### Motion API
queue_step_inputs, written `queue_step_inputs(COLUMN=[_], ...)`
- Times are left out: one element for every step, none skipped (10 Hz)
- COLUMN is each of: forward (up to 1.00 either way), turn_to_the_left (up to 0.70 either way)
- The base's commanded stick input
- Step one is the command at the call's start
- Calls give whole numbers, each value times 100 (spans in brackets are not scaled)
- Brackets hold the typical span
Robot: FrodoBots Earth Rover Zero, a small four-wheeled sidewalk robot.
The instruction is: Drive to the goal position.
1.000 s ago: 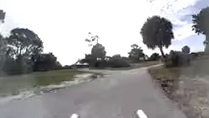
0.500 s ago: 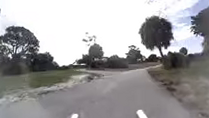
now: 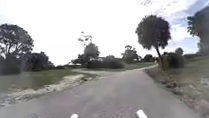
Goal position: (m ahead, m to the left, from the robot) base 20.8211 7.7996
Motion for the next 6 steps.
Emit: queue_step_inputs(forward=[69,69,69,69,69,69], turn_to_the_left=[3,3,3,3,3,3])
